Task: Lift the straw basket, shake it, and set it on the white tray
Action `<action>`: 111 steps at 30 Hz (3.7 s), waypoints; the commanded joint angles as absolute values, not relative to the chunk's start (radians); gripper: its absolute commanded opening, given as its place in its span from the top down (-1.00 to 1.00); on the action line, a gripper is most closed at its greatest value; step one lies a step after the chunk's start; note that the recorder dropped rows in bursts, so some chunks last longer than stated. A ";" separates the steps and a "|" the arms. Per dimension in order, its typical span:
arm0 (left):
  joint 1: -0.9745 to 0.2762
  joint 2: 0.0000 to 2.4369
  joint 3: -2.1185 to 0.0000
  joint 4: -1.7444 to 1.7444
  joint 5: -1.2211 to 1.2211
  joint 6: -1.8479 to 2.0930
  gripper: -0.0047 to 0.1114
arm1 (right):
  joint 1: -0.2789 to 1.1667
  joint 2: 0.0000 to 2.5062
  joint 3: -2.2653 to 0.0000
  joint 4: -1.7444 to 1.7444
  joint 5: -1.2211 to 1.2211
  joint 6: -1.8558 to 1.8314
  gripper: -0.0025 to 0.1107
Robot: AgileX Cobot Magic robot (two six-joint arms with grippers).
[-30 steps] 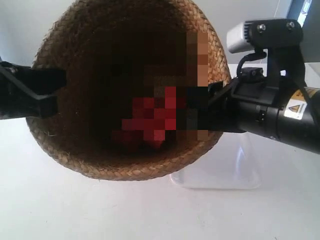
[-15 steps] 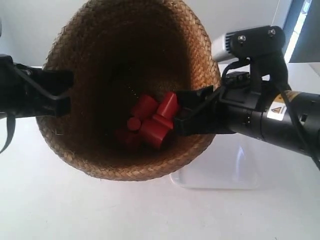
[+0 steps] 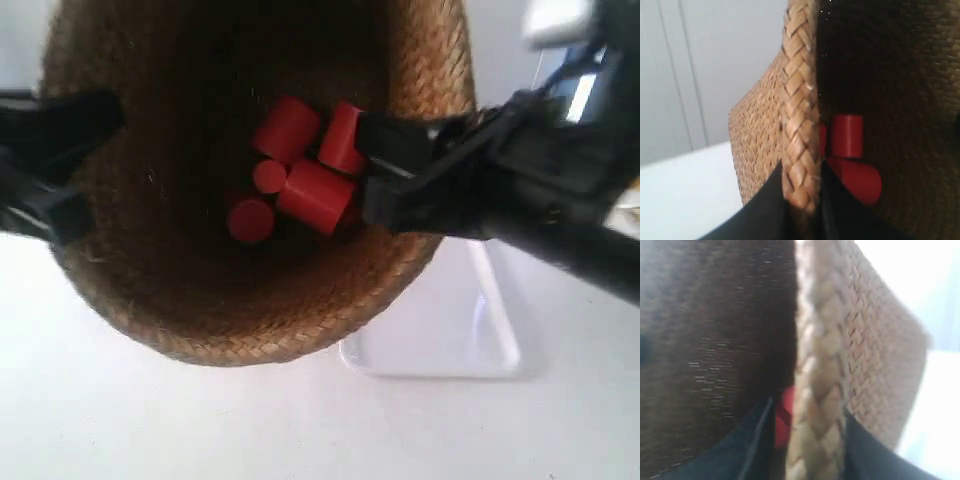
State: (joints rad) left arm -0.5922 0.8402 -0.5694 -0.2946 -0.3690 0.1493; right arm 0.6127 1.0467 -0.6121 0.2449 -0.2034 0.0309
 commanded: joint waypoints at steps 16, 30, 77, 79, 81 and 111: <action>-0.608 0.932 -0.680 -0.347 -0.140 0.252 0.92 | 0.599 1.103 -0.662 0.366 -0.036 -0.007 0.96; -0.679 0.970 -0.698 -0.446 -0.271 0.371 0.92 | 0.584 1.120 -0.617 0.381 -0.093 -0.037 0.96; -0.712 1.013 -0.675 -0.949 -0.393 0.940 0.92 | 0.566 1.096 -0.580 0.601 -0.180 -0.234 0.96; -0.712 1.010 -0.702 -0.922 -0.297 0.943 0.92 | 0.562 1.126 -0.595 0.608 -0.150 -0.203 0.96; -0.712 1.000 -0.710 -0.907 -0.277 0.946 0.92 | 0.573 1.119 -0.602 0.589 -0.154 -0.208 0.96; -0.803 1.012 -0.609 -1.066 -0.534 0.999 0.92 | 0.636 1.108 -0.595 0.546 -0.147 -0.197 0.96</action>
